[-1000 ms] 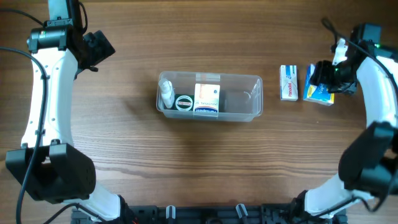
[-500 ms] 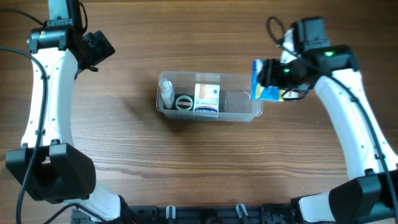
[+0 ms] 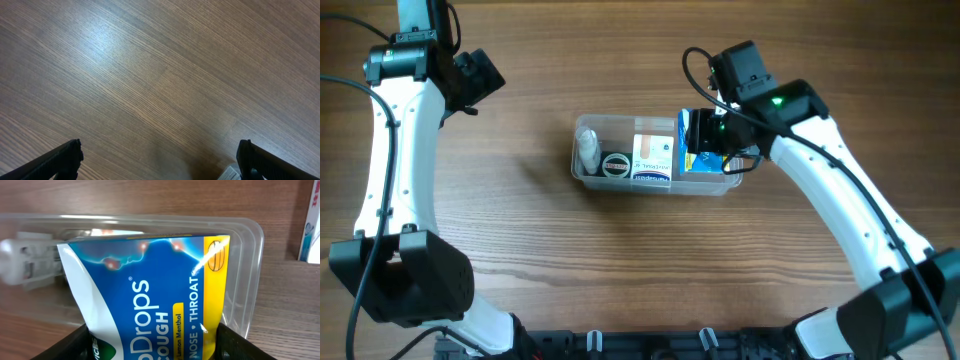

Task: Pack container
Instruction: 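Carry the VapoDrops box into the container beside the Hansaplast box, then release the VapoDrops box and move the right gripper to the Panadol box, then grasp the white Panadol box and lower it into the container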

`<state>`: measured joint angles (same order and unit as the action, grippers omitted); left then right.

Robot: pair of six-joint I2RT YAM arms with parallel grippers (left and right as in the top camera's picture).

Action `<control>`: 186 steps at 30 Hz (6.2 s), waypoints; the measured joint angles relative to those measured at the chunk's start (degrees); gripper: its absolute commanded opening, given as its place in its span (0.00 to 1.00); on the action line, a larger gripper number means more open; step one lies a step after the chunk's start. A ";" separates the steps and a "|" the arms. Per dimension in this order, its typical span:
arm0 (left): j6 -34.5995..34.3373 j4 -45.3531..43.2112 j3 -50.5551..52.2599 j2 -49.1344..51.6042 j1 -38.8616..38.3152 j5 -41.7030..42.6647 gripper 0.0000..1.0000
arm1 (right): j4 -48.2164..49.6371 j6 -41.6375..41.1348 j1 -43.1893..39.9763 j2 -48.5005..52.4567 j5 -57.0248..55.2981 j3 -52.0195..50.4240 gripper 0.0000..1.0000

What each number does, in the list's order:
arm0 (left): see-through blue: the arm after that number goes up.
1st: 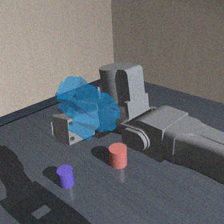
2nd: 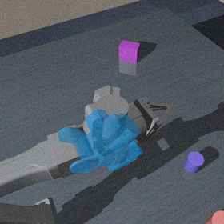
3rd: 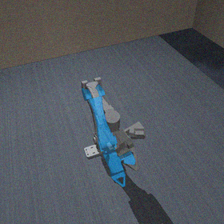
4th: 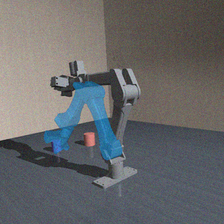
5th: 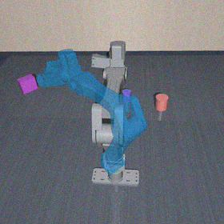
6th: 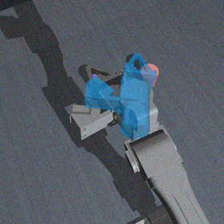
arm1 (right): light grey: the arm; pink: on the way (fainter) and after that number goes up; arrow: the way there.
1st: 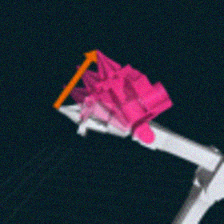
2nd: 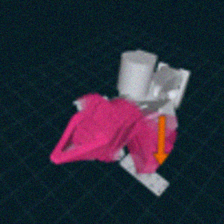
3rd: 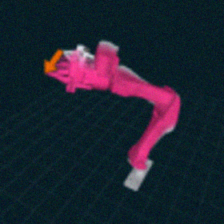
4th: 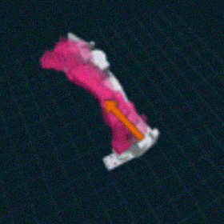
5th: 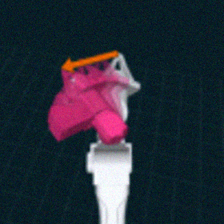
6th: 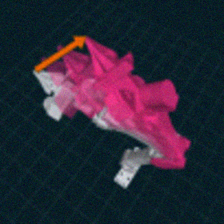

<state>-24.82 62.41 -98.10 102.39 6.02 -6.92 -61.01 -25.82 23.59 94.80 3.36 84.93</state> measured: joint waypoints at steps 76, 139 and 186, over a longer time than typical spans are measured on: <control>0.00 0.00 0.00 0.00 0.00 0.00 1.00 | -2.29 9.68 -18.49 6.91 -1.95 4.39 0.91; 0.00 -0.02 0.00 0.00 0.00 -0.02 1.00 | 14.56 36.39 -23.19 1.81 0.70 -6.27 0.36; 0.00 -0.02 0.00 0.00 0.00 0.00 1.00 | 9.46 67.32 3.26 11.23 -0.83 -6.51 0.43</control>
<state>-24.82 62.39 -98.10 102.39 6.02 -6.92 -51.55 41.50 26.85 106.04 2.52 78.41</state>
